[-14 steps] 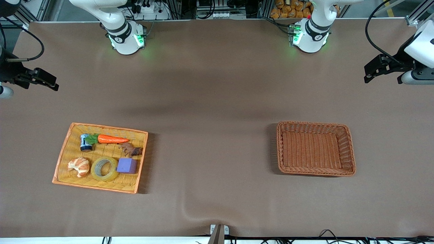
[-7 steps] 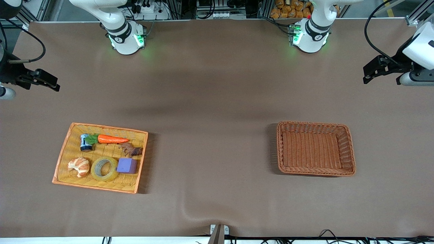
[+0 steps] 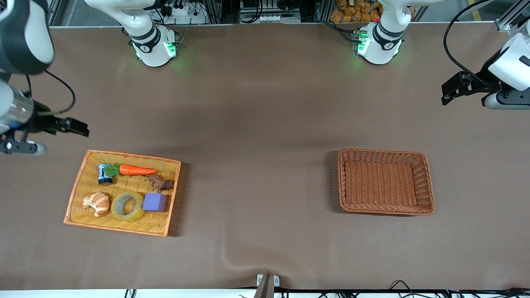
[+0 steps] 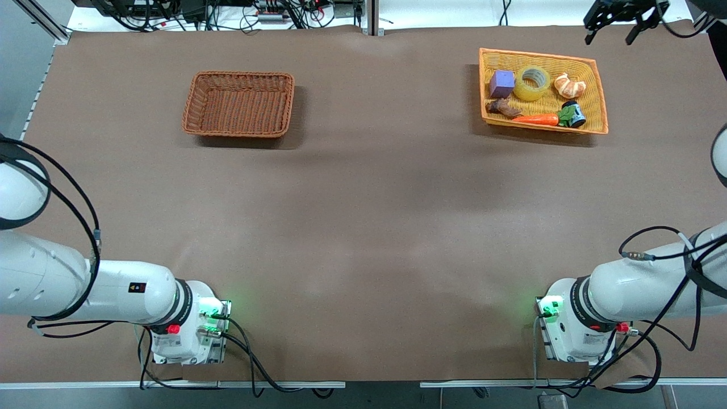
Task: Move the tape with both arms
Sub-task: 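Reach the right gripper down over the yellow tape roll in the tray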
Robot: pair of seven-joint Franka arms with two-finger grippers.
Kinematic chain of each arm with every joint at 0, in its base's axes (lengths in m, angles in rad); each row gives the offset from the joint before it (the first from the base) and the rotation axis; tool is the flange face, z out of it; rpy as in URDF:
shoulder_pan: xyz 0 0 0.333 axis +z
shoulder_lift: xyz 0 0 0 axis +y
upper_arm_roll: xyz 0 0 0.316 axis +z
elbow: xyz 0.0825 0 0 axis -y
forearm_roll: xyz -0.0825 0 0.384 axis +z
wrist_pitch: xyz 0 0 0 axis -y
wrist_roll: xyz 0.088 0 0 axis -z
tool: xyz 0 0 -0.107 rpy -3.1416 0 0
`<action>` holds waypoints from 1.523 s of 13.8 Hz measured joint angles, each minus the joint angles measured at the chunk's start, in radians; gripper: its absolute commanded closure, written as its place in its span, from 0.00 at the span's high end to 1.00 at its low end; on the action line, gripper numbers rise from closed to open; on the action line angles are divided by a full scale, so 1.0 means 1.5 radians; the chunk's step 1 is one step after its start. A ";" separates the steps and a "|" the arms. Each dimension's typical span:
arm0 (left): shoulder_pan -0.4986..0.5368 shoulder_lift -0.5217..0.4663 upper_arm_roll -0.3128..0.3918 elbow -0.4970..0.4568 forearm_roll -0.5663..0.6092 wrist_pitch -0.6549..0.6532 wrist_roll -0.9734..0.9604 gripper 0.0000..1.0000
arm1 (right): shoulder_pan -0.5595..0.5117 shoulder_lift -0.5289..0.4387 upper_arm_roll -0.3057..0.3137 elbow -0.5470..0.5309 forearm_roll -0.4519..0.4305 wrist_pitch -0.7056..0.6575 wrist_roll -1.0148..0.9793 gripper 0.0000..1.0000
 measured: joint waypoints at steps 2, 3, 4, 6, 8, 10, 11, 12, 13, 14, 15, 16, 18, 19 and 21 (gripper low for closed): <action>0.000 0.000 0.000 0.001 0.000 0.000 0.000 1.00 | 0.000 0.053 -0.001 -0.003 0.000 0.049 0.000 1.00; 0.000 0.001 0.000 0.001 0.000 0.000 0.000 1.00 | 0.000 0.085 -0.001 -0.004 0.000 0.077 0.000 1.00; 0.000 0.001 0.000 0.002 0.000 0.000 0.000 1.00 | -0.001 0.118 -0.001 -0.004 0.000 0.107 0.000 1.00; 0.000 0.002 0.000 0.003 0.000 0.000 0.000 1.00 | -0.005 0.187 -0.002 -0.003 0.000 0.175 0.002 1.00; 0.000 0.002 0.000 0.004 0.000 0.000 0.000 1.00 | -0.019 0.254 -0.004 0.003 0.012 0.234 0.002 1.00; 0.000 0.003 0.000 0.004 0.000 0.000 0.000 1.00 | -0.026 0.306 -0.004 0.028 0.037 0.255 0.002 1.00; 0.000 0.003 0.000 0.004 0.000 0.000 0.000 1.00 | -0.027 0.323 -0.004 0.045 0.043 0.255 0.002 1.00; 0.000 0.003 0.000 0.004 0.000 0.000 0.000 1.00 | -0.026 0.333 -0.003 0.057 0.046 0.255 0.002 1.00; 0.000 0.004 0.000 0.004 0.000 0.000 0.000 1.00 | -0.026 0.339 -0.003 0.065 0.048 0.254 0.002 1.00; 0.000 0.004 0.000 0.004 0.000 0.000 0.000 1.00 | -0.026 0.345 -0.002 0.069 0.049 0.254 0.002 1.00; 0.000 0.004 0.000 0.004 0.000 0.000 0.000 1.00 | -0.026 0.350 -0.002 0.070 0.049 0.260 0.002 1.00; 0.000 0.004 0.001 0.004 0.000 0.000 0.000 1.00 | -0.026 0.356 -0.002 0.071 0.049 0.270 0.002 1.00; 0.001 0.004 0.001 0.004 0.000 0.000 0.000 1.00 | -0.025 0.368 -0.001 0.072 0.049 0.281 0.001 1.00; 0.001 0.004 0.001 0.004 0.000 0.000 0.000 1.00 | -0.026 0.373 -0.002 0.073 0.049 0.287 0.001 1.00; 0.001 0.004 0.001 0.004 0.000 0.000 0.000 1.00 | -0.027 0.383 -0.002 0.079 0.050 0.293 0.001 1.00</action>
